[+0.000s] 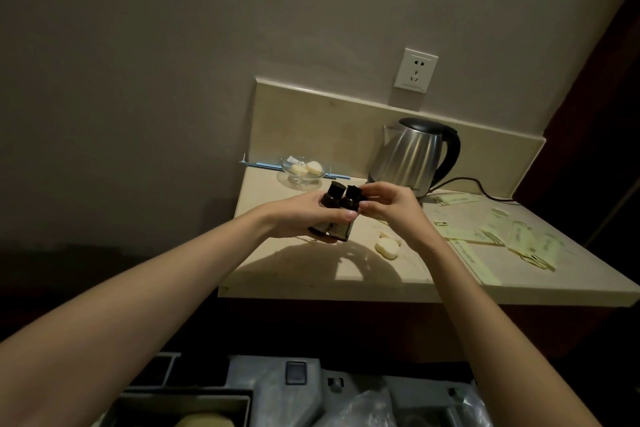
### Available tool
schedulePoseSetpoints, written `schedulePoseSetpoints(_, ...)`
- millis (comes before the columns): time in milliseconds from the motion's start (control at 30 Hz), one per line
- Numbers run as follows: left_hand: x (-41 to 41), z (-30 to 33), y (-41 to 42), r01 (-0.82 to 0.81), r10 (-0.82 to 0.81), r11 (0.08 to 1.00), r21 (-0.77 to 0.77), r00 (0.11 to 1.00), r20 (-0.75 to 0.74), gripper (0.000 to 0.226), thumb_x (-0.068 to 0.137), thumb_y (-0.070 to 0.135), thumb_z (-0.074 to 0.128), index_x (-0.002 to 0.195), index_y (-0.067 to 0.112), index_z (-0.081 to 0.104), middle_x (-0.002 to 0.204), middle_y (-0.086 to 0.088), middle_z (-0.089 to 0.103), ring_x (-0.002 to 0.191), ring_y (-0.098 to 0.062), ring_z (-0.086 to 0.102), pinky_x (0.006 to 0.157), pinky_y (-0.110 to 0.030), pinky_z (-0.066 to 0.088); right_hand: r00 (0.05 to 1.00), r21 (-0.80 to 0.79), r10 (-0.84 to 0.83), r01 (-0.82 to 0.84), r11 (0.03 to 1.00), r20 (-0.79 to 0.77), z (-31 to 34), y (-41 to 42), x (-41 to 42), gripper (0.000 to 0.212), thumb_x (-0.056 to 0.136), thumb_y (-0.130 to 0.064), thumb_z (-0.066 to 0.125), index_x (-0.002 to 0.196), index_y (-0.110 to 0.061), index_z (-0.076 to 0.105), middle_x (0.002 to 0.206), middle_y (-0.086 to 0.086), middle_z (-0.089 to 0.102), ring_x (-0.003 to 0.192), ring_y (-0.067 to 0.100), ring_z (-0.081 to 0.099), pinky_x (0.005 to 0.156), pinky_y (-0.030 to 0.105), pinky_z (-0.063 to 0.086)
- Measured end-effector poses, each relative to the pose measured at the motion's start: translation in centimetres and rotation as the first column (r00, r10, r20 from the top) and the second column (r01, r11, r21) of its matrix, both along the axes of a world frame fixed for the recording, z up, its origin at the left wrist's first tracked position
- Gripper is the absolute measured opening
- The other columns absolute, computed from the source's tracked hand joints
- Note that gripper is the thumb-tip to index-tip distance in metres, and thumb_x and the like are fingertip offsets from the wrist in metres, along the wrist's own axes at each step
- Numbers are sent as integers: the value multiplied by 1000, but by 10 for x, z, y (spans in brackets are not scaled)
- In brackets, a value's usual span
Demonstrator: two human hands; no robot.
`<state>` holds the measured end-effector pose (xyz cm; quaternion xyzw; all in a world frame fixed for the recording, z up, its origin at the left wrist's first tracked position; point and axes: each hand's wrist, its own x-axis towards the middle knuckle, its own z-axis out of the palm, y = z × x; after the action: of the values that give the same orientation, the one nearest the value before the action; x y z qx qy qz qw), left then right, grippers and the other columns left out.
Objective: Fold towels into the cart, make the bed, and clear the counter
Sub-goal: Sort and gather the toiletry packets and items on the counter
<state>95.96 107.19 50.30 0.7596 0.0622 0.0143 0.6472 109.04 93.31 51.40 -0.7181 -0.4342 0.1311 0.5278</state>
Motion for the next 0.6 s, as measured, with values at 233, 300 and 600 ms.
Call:
schedulePoseSetpoints(233,15,-6,15,-205,195,974,97,975,102,35,89,21,65,119,7,56,100,-8,62,88,-17,58,73,-25,49,956,-87,-173,198,976,239,-15,9,44,37,81,-10,73,116,-11,64,112,4,66,105,12,59,86,21,44)
schedulePoseSetpoints(300,21,-9,20,-252,237,960,124,964,119,36,88,23,66,119,9,57,107,-10,64,89,-15,60,70,-21,50,943,-92,-193,224,970,270,-20,16,58,41,81,-10,72,121,-9,62,119,4,64,107,9,54,87,20,39)
schedulePoseSetpoints(600,48,-27,43,-350,324,926,141,930,175,37,84,25,70,117,11,62,115,-14,66,100,-21,63,80,-28,49,898,-246,-231,336,909,374,-48,66,116,46,82,-17,72,126,-11,58,124,7,60,114,23,55,99,37,43)
